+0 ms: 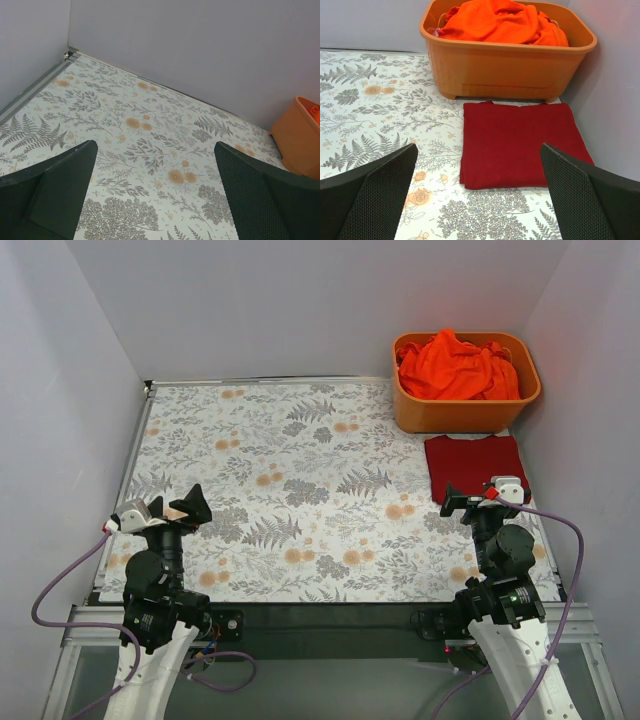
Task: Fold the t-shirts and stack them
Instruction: Grab the tshirt from the pile
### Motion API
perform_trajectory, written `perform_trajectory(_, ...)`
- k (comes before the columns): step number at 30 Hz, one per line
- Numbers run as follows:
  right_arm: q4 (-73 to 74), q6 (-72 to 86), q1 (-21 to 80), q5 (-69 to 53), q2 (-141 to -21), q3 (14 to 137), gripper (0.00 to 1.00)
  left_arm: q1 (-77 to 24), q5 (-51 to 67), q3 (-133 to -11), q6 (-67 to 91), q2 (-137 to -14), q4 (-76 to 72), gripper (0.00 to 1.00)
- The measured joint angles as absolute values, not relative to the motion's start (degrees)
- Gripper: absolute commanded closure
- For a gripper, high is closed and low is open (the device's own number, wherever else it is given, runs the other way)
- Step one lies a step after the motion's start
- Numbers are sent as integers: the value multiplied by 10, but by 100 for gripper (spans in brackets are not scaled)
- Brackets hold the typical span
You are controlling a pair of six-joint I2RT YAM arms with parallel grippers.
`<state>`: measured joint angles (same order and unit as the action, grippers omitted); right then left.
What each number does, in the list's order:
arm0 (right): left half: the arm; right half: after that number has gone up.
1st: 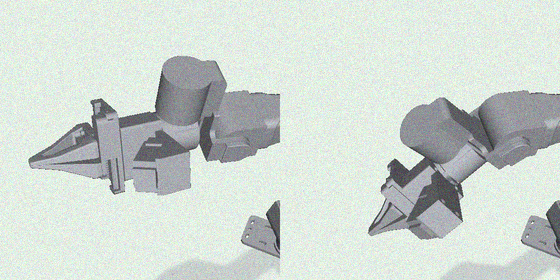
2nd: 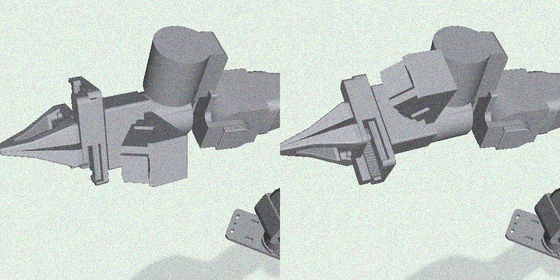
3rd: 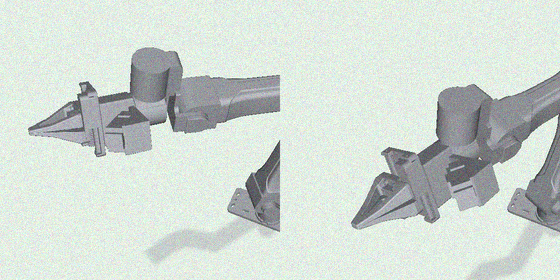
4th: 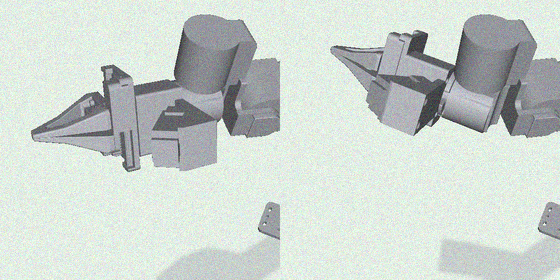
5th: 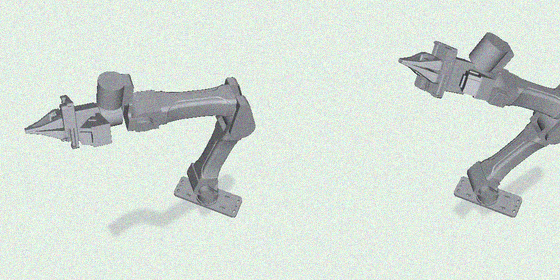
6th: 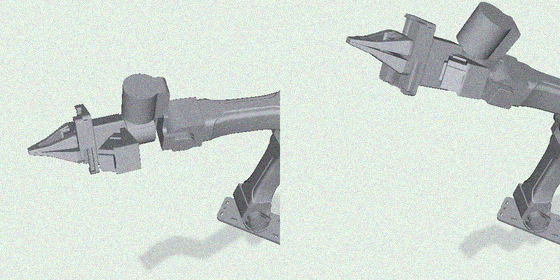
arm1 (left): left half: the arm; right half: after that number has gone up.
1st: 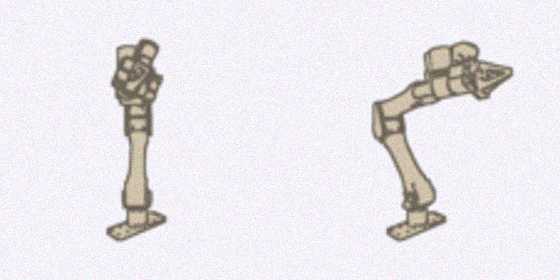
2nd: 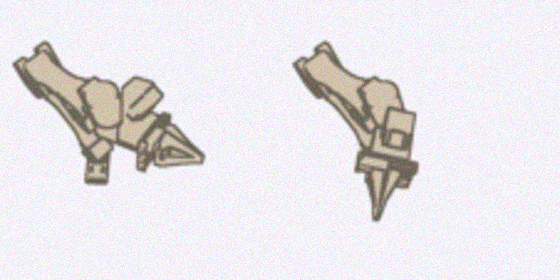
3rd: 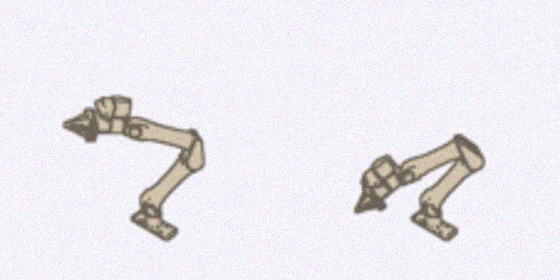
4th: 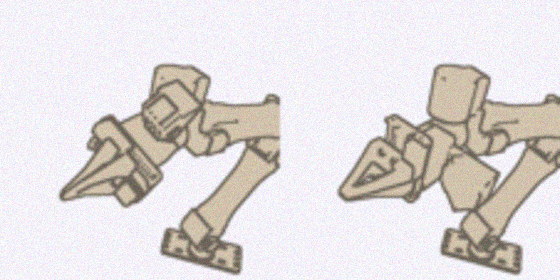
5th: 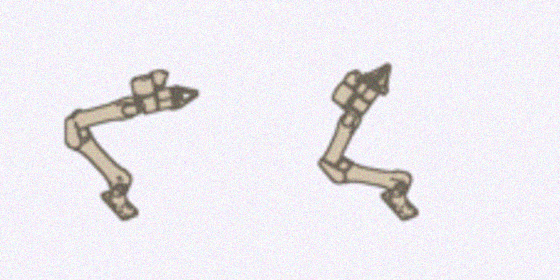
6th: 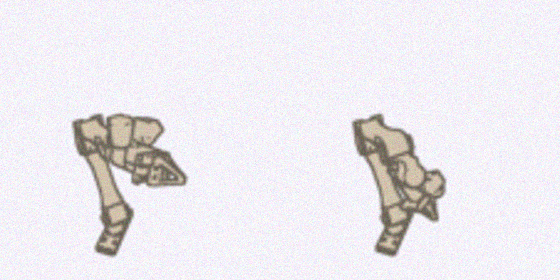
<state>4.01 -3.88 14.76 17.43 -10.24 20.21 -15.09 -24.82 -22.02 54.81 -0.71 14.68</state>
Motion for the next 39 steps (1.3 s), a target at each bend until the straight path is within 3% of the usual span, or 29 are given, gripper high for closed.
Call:
perform_trajectory(13,42,-13,148,176,-164,229,2,-151,-244,-222,560,-50,146,2)
perform_trajectory(20,52,-13,148,163,-413,424,2,-151,-214,-241,612,-167,148,2)
perform_trajectory(29,71,25,80,120,-786,736,2,-151,-187,-241,629,-180,158,2)
perform_trajectory(39,102,83,-14,78,-1029,941,25,-154,-186,-241,628,-168,158,4)
